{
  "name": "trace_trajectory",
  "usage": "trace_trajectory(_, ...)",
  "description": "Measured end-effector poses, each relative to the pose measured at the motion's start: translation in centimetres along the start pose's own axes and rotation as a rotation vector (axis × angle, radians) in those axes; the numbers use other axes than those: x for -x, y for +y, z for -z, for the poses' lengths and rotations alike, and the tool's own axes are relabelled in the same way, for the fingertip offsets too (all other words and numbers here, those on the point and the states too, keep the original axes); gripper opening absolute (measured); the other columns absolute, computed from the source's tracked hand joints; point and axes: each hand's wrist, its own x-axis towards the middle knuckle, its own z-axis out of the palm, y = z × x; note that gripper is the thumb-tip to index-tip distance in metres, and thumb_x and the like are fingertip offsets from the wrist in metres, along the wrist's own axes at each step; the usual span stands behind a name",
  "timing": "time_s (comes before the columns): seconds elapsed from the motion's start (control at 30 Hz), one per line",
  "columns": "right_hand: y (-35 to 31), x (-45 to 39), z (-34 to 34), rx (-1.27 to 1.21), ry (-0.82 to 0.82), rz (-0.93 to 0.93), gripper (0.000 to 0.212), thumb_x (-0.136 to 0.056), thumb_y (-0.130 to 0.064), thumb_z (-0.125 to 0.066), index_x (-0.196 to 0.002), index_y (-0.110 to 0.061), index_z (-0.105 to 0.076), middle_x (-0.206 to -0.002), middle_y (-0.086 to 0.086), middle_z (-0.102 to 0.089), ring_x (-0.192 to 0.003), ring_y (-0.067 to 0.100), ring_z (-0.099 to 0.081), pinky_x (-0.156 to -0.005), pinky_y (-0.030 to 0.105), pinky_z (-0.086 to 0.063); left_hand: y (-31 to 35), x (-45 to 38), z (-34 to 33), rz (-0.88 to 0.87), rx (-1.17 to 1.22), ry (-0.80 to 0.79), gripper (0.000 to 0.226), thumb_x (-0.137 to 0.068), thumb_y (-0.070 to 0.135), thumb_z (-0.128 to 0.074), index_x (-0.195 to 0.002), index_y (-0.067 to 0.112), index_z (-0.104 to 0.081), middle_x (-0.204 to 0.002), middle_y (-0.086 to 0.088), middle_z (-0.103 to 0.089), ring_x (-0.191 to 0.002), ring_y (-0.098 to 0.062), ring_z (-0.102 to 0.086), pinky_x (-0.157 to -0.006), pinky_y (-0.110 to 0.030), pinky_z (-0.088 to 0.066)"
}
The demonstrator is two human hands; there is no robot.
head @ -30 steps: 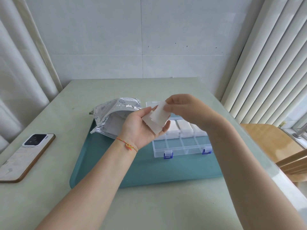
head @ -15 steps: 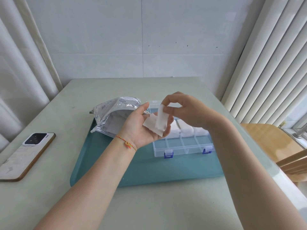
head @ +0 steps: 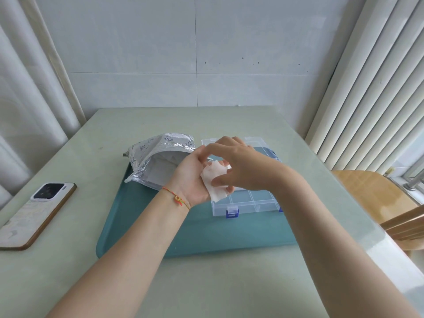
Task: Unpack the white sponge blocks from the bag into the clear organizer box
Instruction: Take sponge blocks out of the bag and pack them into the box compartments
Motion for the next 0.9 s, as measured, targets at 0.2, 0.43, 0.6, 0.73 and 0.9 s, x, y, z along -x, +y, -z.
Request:
trace_trajectory(0.2, 0.0, -0.3, -0.3, 0.012, 0.036, 0.023, 0.026, -0.081, -0.021, -0.073, -0.101, -0.031, -0.059, -0.109, -0.007, -0.044, -0.107, 0.013, -0.036, -0.096, 0.039, -0.040, 0.2, -0.8, 1.2, -0.005, 0.097, 0.007, 0.050, -0.102, 0.050, -0.029, -0.121, 0.014, -0.057, -0.132, -0.005, -0.047, -0.115, -0.025, -0.045, -0.087, -0.039, -0.040)
trace_trajectory(0.43, 0.0, -0.5, -0.5, 0.017, 0.027, 0.013, 0.038, -0.080, -0.018, -0.070, -0.113, -0.032, -0.059, -0.113, -0.005, -0.047, -0.105, 0.012, -0.035, -0.098, 0.039, -0.038, 0.3, -1.0, 1.2, -0.028, 0.049, 0.079, 0.038, -0.100, 0.049, -0.033, -0.124, 0.025, -0.049, -0.133, -0.001, -0.045, -0.117, -0.025, -0.046, -0.093, -0.039, -0.039)
trace_trajectory(0.6, 0.0, -0.4, -0.5, 0.024, 0.022, 0.011, 0.025, -0.082, -0.020, -0.070, -0.102, -0.030, -0.060, -0.117, -0.004, -0.047, -0.111, 0.014, -0.035, -0.099, 0.041, -0.037, 0.2, -0.6, 1.3, -0.058, 0.127, 0.061, 0.059, -0.100, 0.057, -0.032, -0.104, 0.010, -0.068, -0.141, -0.004, -0.051, -0.123, -0.027, -0.047, -0.116, -0.041, -0.022)
trace_trajectory(0.73, 0.0, -0.5, -0.6, 0.010, 0.071, 0.042, 0.025, -0.081, -0.019, -0.072, -0.090, -0.038, -0.057, -0.114, -0.004, -0.048, -0.110, 0.015, -0.038, -0.097, 0.041, -0.038, 0.2, -0.5, 1.0, -0.065, 0.093, 0.102, 0.042, -0.100, 0.041, -0.044, -0.095, 0.007, -0.068, -0.128, -0.004, -0.053, -0.117, -0.024, -0.049, -0.112, -0.034, -0.024)
trace_trajectory(0.9, 0.9, -0.5, 0.5, -0.079, 0.092, 0.024, 0.018, -0.088, -0.025, -0.071, -0.089, -0.040, -0.060, -0.115, -0.004, -0.051, -0.108, 0.013, -0.044, -0.094, 0.027, -0.035, 0.2, -0.2, 0.3, -0.133, 0.025, 0.108, 0.026, -0.093, 0.022, -0.055, -0.074, 0.010, -0.069, -0.086, -0.002, -0.058, -0.067, -0.017, -0.059, -0.061, -0.025, -0.046)
